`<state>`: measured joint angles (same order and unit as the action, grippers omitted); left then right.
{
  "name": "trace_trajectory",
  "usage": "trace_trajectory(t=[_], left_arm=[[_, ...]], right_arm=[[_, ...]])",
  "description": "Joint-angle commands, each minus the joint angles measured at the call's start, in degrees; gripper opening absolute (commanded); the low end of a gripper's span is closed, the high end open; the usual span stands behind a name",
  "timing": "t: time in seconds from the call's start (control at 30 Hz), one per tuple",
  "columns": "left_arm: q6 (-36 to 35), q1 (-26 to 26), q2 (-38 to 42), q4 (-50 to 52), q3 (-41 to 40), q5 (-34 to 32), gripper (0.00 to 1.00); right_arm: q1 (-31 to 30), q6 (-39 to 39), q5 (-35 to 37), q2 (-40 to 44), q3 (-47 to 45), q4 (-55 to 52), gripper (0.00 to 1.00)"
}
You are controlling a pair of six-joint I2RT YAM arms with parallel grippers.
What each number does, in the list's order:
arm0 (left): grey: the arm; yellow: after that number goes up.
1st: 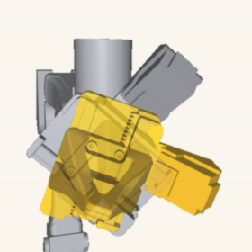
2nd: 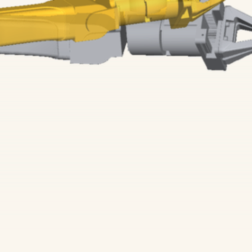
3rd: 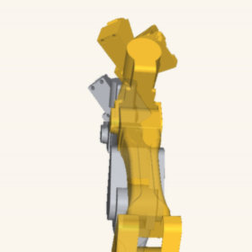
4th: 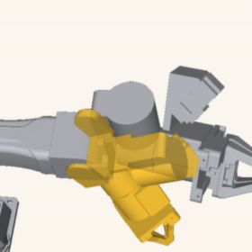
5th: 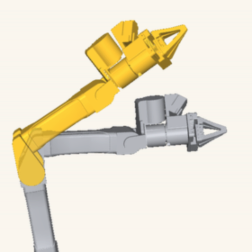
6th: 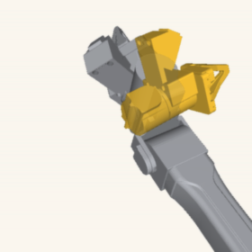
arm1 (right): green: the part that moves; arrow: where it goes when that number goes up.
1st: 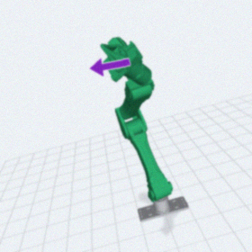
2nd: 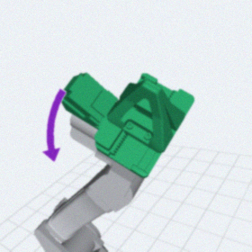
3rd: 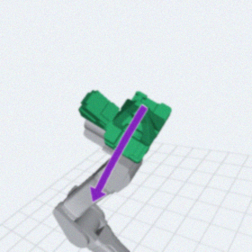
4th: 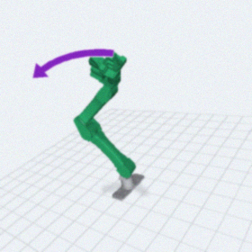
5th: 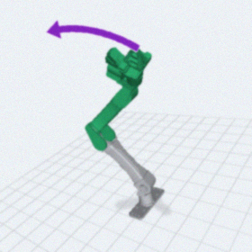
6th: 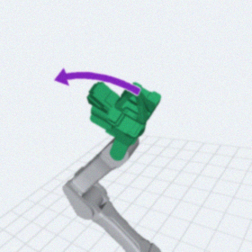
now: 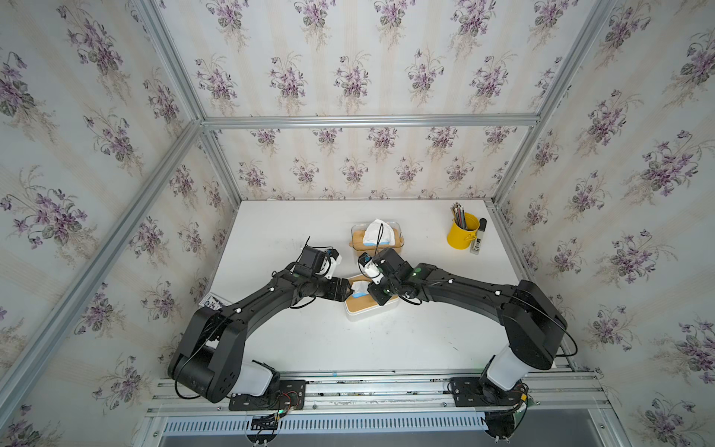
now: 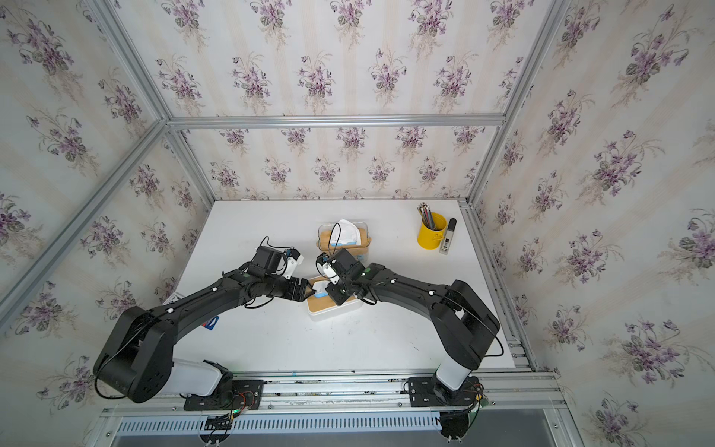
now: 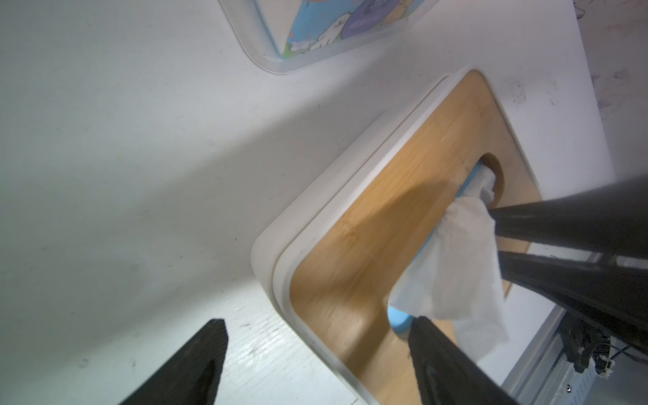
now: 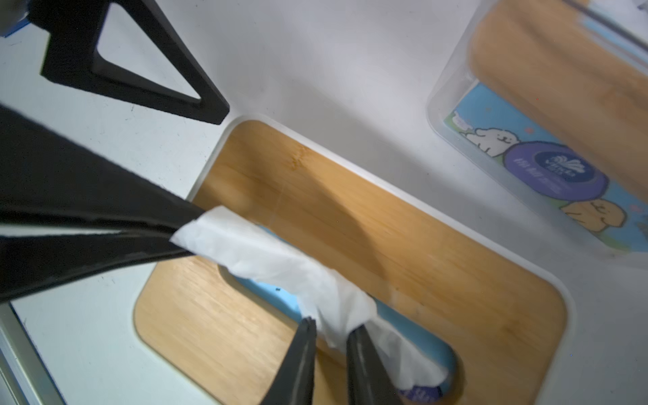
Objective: Put the tissue paper into the tissue box
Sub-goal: Pull the paper towel from the tissue box.
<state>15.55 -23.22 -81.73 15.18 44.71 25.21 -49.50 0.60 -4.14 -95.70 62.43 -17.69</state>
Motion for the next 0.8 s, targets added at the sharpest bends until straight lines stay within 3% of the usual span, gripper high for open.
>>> trace_trajectory(t=[0.0, 0.3, 0.77], left_arm=[[-0.73, 0.07, 0.09, 0.56, 0.46, -0.57, 0.86], [-0.67, 0.06, 0.28, 0.47, -0.12, -0.52, 0.86], [-1.6, 0.1, -0.15, 0.46, -0.59, -0.61, 0.86]], right_arm=[[0.01, 1.42, -0.17, -0.1, -0.36, 1.17, 0.17], [0.19, 1.91, -0.54, -0.06, -0.53, 2.67, 0.0], [0.27, 0.62, 2.57, -1.36, 5.6, -3.36, 0.0]])
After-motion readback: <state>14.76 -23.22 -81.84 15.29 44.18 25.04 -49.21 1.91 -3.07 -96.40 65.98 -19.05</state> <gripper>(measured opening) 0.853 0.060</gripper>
